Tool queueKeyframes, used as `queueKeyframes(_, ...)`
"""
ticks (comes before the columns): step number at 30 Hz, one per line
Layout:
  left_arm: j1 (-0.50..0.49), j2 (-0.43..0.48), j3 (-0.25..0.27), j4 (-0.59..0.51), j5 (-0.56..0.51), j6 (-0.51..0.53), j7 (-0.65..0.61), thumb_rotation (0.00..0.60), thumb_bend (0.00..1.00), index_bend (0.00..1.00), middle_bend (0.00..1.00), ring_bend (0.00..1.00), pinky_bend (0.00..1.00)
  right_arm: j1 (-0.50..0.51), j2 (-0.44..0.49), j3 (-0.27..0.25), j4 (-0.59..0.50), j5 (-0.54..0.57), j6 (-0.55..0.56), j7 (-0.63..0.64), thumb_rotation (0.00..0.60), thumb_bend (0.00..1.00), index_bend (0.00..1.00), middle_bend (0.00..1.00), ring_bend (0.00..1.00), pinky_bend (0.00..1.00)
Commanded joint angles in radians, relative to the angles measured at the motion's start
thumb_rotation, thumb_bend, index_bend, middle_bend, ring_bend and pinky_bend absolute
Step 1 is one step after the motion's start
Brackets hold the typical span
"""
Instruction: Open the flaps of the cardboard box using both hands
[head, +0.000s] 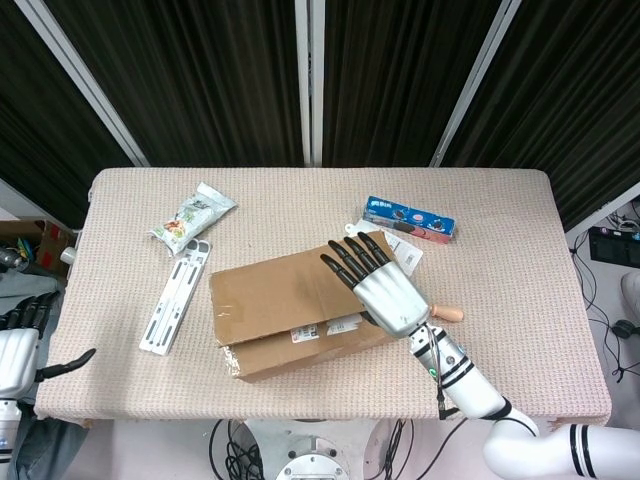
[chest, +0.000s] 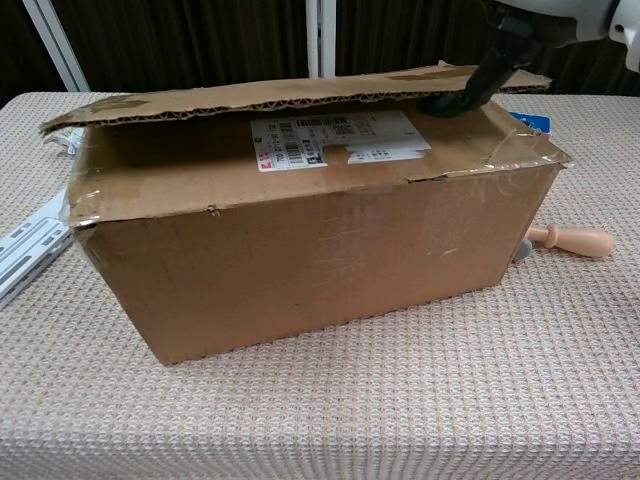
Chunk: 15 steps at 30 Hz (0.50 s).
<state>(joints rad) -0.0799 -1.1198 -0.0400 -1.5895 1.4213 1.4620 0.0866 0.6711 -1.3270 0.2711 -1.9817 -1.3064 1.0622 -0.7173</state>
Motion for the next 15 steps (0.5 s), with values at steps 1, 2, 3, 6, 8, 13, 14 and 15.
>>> queueKeyframes(1, 0.002, 0.004, -0.001, 0.001, 0.000, 0.003, -0.003, 0.189, 0.00, 0.10, 0.12, 0.11, 0.21, 0.021, -0.003, 0.020, -0.001, 0.004, 0.010, -0.008, 0.600, 0.18, 0.00, 0.00, 0.00, 0.00)
queueKeyframes(2, 0.003, 0.005, -0.002, 0.002, 0.000, 0.004, -0.005, 0.192, 0.00, 0.10, 0.12, 0.11, 0.21, 0.029, -0.002, 0.029, -0.003, 0.008, 0.013, -0.014, 0.600, 0.18, 0.00, 0.00, 0.00, 0.00)
queueKeyframes(3, 0.004, 0.007, -0.002, 0.004, 0.000, 0.005, -0.008, 0.191, 0.00, 0.10, 0.12, 0.11, 0.21, 0.042, 0.000, 0.044, -0.002, 0.015, 0.015, -0.025, 0.600, 0.18, 0.00, 0.00, 0.00, 0.00)
queueKeyframes(6, 0.006, 0.009, -0.004, 0.009, -0.003, 0.006, -0.018, 0.191, 0.00, 0.10, 0.12, 0.11, 0.21, 0.088, 0.004, 0.088, 0.008, 0.058, 0.009, -0.073, 0.600, 0.18, 0.00, 0.00, 0.00, 0.00)
queueKeyframes(8, 0.008, 0.011, -0.005, 0.013, -0.004, 0.006, -0.022, 0.191, 0.00, 0.10, 0.12, 0.11, 0.21, 0.124, 0.004, 0.118, 0.018, 0.095, 0.001, -0.107, 0.600, 0.18, 0.00, 0.00, 0.00, 0.00)
queueKeyframes(13, 0.012, 0.020, -0.009, 0.019, -0.011, 0.009, -0.033, 0.191, 0.00, 0.10, 0.12, 0.11, 0.21, 0.253, -0.036, 0.202, 0.112, 0.244, -0.026, -0.186, 0.600, 0.18, 0.00, 0.00, 0.00, 0.00)
queueKeyframes(14, 0.013, 0.022, -0.010, 0.020, -0.013, 0.009, -0.035, 0.194, 0.00, 0.10, 0.12, 0.11, 0.21, 0.278, -0.049, 0.209, 0.135, 0.264, -0.028, -0.204, 0.600, 0.18, 0.00, 0.00, 0.00, 0.00)
queueKeyframes(15, 0.015, 0.025, -0.012, 0.023, -0.017, 0.009, -0.038, 0.198, 0.00, 0.10, 0.12, 0.11, 0.21, 0.312, -0.069, 0.216, 0.172, 0.282, -0.030, -0.223, 0.600, 0.18, 0.00, 0.00, 0.00, 0.00)
